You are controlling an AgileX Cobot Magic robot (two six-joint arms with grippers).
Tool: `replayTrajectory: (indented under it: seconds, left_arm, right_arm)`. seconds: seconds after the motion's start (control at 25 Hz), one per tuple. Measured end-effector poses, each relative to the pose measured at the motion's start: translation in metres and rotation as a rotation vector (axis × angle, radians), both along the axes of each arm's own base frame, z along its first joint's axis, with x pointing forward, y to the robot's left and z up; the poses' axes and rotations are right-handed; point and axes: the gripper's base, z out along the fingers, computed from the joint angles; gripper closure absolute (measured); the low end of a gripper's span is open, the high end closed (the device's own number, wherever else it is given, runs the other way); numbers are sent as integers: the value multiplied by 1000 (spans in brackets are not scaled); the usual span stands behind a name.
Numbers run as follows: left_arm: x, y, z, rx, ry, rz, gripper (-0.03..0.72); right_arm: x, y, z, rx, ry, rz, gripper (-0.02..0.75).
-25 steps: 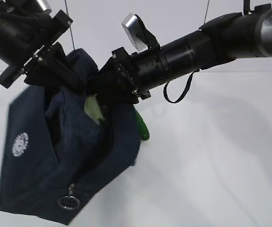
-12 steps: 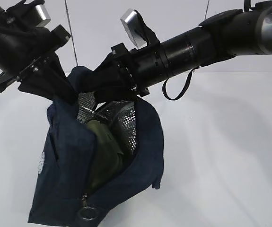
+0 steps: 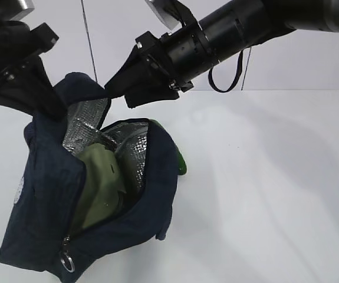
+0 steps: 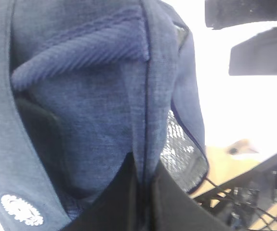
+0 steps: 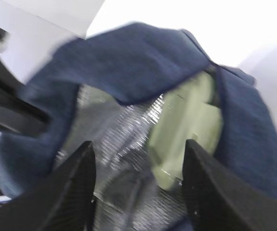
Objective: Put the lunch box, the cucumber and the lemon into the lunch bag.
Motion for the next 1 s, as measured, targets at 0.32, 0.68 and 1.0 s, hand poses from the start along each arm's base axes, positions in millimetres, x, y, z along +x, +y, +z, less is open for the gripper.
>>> replayTrajectory:
  seconds: [0.32, 0.68, 1.0]
  left_arm:
    - [-7, 12, 12, 41, -48, 13, 694]
    - [-4, 38, 19, 47, -65, 93, 694]
    - [-3, 65, 27, 48, -91, 187, 694]
  right_arm:
    - [1, -2, 3, -43, -20, 7, 297]
    - [1, -7, -5, -139, -17, 11, 297]
    - [9, -24, -7, -171, -9, -30, 297]
